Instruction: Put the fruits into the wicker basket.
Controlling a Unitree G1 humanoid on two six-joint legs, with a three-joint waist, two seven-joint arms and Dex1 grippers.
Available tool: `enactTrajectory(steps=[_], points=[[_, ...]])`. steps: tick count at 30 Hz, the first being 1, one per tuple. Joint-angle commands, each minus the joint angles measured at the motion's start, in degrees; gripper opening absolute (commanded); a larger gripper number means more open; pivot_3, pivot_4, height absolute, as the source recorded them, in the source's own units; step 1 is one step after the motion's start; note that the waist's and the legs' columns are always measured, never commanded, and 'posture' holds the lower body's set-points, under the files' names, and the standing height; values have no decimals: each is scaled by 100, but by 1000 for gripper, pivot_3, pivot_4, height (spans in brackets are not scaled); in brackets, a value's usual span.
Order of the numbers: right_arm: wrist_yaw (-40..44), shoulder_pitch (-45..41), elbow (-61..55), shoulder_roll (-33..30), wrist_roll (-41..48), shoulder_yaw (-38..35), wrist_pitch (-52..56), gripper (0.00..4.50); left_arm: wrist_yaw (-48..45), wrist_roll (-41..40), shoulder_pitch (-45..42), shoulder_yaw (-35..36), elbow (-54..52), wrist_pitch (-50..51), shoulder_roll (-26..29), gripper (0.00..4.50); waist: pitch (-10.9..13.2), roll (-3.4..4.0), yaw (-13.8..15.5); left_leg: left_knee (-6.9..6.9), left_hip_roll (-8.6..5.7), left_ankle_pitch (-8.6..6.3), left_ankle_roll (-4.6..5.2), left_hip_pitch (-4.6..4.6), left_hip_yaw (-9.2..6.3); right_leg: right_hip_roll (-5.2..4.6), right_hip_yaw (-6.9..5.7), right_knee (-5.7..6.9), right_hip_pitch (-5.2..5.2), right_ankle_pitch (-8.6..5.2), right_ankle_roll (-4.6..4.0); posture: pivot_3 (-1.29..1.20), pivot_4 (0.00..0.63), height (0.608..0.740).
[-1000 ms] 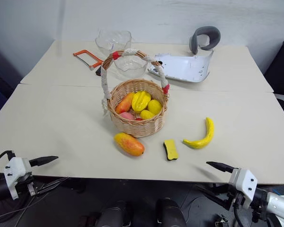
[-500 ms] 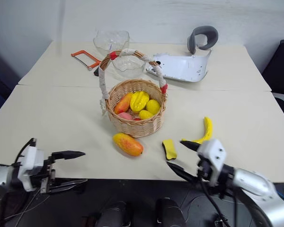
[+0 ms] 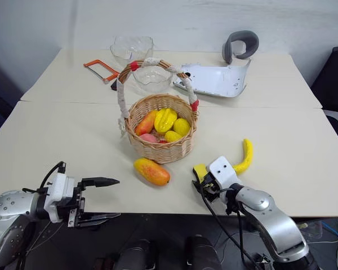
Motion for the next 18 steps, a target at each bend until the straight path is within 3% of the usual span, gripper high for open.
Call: enactTrajectory(steps=[1, 6, 10, 12, 14, 18], points=[[466, 100, -199, 33, 415, -103, -13, 2864, -21, -104, -93, 57, -90, 21, 32, 4500, 0, 0, -4, 0, 0, 0, 0, 0, 0, 0, 0, 0, 0, 0, 0, 0, 150, 740], [1611, 560, -648, -288, 1412, -1220, -626, 1261, 93, -204, -283, -69, -167, 160, -111, 4500, 1, 3, 30, 1, -3, -4, 8, -5, -1, -2, 0, -2, 0, 1, 2, 0, 150, 740], [2210, 761, -400, -281, 2290, -2898, -1374, 1261, 285, -277, -436, -141, -299, 354, -218, 4500, 1, 2, 39, 4, -4, -6, 12, -4, -2, -1, -1, -8, 7, 3, 6, 0, 150, 740], [2840, 956, 898, -1058, 1718, -3770, -1929, 1261, 354, -363, -594, -178, -373, 459, -265, 4500, 2, 3, 41, 6, -4, -6, 13, 0, -3, -1, -2, -9, 14, 4, 7, 0, 150, 740], [3199, 908, 2355, -1770, 1047, -4088, -2658, 1261, 435, -515, -766, -180, -433, 587, -317, 4500, 2, 3, 71, 8, -9, -11, 23, 6, -3, -2, -2, -18, 29, 6, 10, 0, 150, 740], [3045, -299, 5647, -2469, -434, -3396, -5045, 1261, 585, -696, -897, -343, -640, 747, -510, 4500, 5, 10, -5, 9, -9, -12, 31, 41, 4, 3, 0, -45, 74, 7, 12, 0, 150, 740]])
